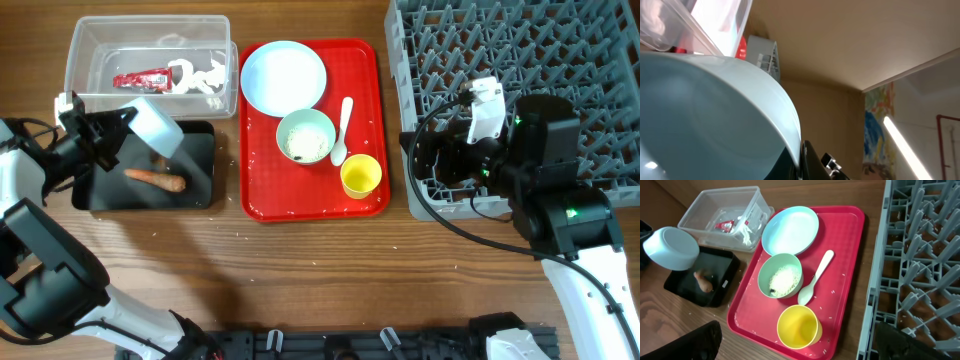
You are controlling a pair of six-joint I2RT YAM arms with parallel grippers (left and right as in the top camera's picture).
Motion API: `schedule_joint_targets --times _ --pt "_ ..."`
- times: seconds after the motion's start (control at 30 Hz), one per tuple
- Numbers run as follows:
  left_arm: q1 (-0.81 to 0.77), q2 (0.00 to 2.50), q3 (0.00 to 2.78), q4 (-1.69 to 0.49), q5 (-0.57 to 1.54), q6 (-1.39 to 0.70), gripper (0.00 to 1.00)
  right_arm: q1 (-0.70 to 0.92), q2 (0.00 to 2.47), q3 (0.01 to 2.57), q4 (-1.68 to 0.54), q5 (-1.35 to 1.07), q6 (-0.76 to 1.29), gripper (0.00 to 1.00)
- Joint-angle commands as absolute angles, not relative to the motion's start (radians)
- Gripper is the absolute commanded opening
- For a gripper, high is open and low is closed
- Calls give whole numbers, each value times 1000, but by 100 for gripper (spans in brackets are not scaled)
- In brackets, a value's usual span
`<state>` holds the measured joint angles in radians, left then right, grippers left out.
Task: Sort waste into correct bins and load items into the dishwasher rack
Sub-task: 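Grasp the brown scrap from the blue bowl and drop it on the black tray, then grasp the rim of the green rice bowl with the left gripper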
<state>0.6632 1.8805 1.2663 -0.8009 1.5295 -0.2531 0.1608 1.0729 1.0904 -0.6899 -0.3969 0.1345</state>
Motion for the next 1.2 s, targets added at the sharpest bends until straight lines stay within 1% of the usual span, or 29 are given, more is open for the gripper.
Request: schedule_joint_targets --times 0.0,0.13,0.23,0.3,0.33,0.4,0.5,0.57,0.63,0.67,0.77,0.87,0.97,1.03,1.17 --pt "666 1880 1270 -800 1576 -309 4 163 1077 1111 -682 -419 138 100" --pt "665 1880 1270 -798 1525 -449 4 163 1077 1111 -680 -421 138 100" --pt "658 1877 1270 -792 1510 -459 4 163 1077 1111 -678 -421 138 100" --pt "636 1853 1273 -767 1436 -452 4 163 1077 1111 -678 -421 138 100" --pt "614 1827 1278 -765 1356 -449 4 163 1077 1111 -675 -421 138 100" --pt "535 1759 1292 -760 1186 -412 4 163 1081 1111 -667 -421 138 100" --pt "363 1655 1298 -736 958 -340 4 163 1088 1111 -667 -421 142 100" --pt "226 1600 1298 -744 705 -315 4 163 1091 1111 -669 -421 142 100" --pt "80 1584 1298 -765 503 -268 4 163 1092 1111 -670 -421 141 100" --pt "34 1584 1298 -776 457 -247 4 163 1092 1111 -670 -421 141 99" --pt "-156 1604 1287 -838 233 -212 4 163 1092 1111 -670 -421 140 100" --pt "-318 1637 1271 -875 94 -213 4 163 1097 1111 -670 -420 137 100" --pt "-471 1687 1270 -909 -2 -213 4 163 1126 1111 -670 -421 134 100" --pt "-525 1718 1269 -930 -38 -216 4 163 1147 1111 -679 -421 134 100" --pt "-587 1793 1269 -921 -43 -216 4 163 1170 1111 -698 -459 134 100"
